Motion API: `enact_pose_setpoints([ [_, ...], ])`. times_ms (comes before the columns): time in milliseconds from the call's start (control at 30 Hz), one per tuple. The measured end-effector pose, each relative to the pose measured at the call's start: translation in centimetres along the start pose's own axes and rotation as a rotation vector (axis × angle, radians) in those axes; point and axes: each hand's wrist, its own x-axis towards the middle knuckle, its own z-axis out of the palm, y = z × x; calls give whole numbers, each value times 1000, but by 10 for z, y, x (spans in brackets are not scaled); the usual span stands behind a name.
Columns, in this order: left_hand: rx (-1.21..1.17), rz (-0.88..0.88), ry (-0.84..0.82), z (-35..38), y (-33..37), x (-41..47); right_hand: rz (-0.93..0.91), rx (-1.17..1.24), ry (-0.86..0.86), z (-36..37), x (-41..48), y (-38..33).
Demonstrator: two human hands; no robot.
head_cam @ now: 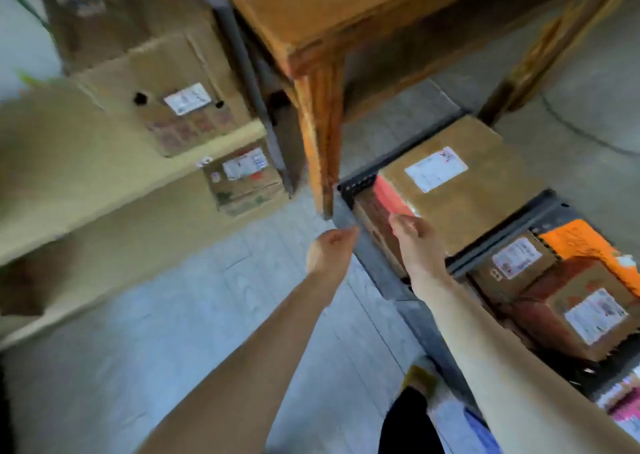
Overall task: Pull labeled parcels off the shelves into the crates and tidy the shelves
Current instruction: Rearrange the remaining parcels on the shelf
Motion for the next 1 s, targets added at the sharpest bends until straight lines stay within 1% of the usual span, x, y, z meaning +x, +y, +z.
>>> enact_pose_setpoints([
  [67, -97, 9, 51, -88, -24, -16, -62, -48, -63, 71, -52, -13],
  [200, -191, 35, 197, -248, -82, -52, -153, -190, -200, 196, -140, -22],
  [267, -245, 9, 289, -314, -113, -67, -194, -260, -287, 247, -176, -22],
  [367, -291, -52, 402, -392, -156, -82, -210, -294, -388, 309, -215, -21],
  [500, -367, -141, 532, -475, -206, -81, -183, -346, -532, 388, -242, -16],
  [633, -385, -187, 634, -540, -248, -67, -188, -372, -620, 471, -254, -2],
  [733, -382, -214, 698, -582, -287, -53, -206, -446, -665, 534, -268, 17],
  [833, -390, -228, 722, -621, -326, -44, -212, -495, -691, 585, -285, 40],
  [1000, -409, -240, 695, -682, -396, -21, -225, -582, -698, 665, -315, 86],
])
